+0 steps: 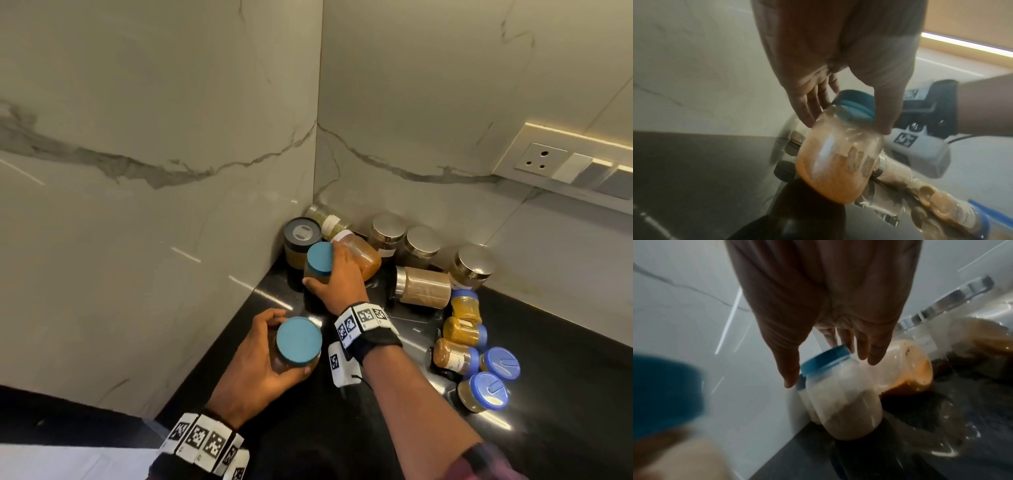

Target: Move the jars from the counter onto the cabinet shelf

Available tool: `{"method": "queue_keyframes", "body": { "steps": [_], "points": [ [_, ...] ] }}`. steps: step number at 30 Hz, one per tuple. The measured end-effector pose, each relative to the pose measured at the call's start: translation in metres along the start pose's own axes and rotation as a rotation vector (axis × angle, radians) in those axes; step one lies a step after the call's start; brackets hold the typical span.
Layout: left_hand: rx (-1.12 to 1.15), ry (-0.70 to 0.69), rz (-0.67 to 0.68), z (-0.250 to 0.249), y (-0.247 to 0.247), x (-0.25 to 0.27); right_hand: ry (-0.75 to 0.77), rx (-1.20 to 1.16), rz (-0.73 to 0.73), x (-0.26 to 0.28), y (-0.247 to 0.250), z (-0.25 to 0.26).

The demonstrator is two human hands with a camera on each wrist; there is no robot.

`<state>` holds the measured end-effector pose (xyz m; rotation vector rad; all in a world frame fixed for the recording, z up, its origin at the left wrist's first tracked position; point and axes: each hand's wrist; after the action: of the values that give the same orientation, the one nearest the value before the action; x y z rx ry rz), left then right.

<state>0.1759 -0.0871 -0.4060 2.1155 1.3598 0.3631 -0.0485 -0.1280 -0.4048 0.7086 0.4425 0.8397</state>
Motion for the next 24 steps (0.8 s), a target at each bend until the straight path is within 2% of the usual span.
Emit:
{"method": "queue_keyframes", "body": {
  "steps": [5, 8, 10, 13, 16, 19, 21, 24],
  "points": [
    [-0.014, 0.041, -0.011, 0.014, 0.011, 0.016, -0.057, -0.228, -0.076, 0.012, 0.01, -0.01],
    [-0.002, 0.057, 0.01, 0.021, 0.013, 0.022, -0.083, -0.394, -0.188, 0.044, 0.032, -0.023],
    [0.056, 0.097, 0.001, 0.023, 0.013, 0.024, -0.155, -0.587, -0.197, 0.07, 0.05, -0.034],
    [0.26, 0.153, 0.037, 0.018, 0.009, 0.025, -0.343, -0.974, -0.118, 0.103, 0.081, -0.052],
    [0.496, 0.175, 0.126, -0.002, 0.006, 0.019, -0.505, -1.22, -0.134, 0.125, 0.104, -0.067],
    [0.683, 0.166, 0.184, -0.031, -0.003, 0.015, -0.593, -1.403, -0.19, 0.149, 0.124, -0.076],
    [0.794, 0.228, 0.231, -0.051, -0.012, 0.016, -0.628, -1.496, -0.23, 0.165, 0.143, -0.077],
    [0.954, 0.355, 0.287, -0.074, -0.027, 0.02, -0.602, -1.596, -0.209, 0.181, 0.166, -0.083]
  ]
}}
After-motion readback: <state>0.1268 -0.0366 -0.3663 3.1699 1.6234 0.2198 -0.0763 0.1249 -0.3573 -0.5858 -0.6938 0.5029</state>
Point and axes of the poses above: each hand's wrist, its own x-axis away from the middle knuckle, its own y-axis out of the back of the hand, z = x × y, and after that the axes turned 12 degrees about -z, right-handed
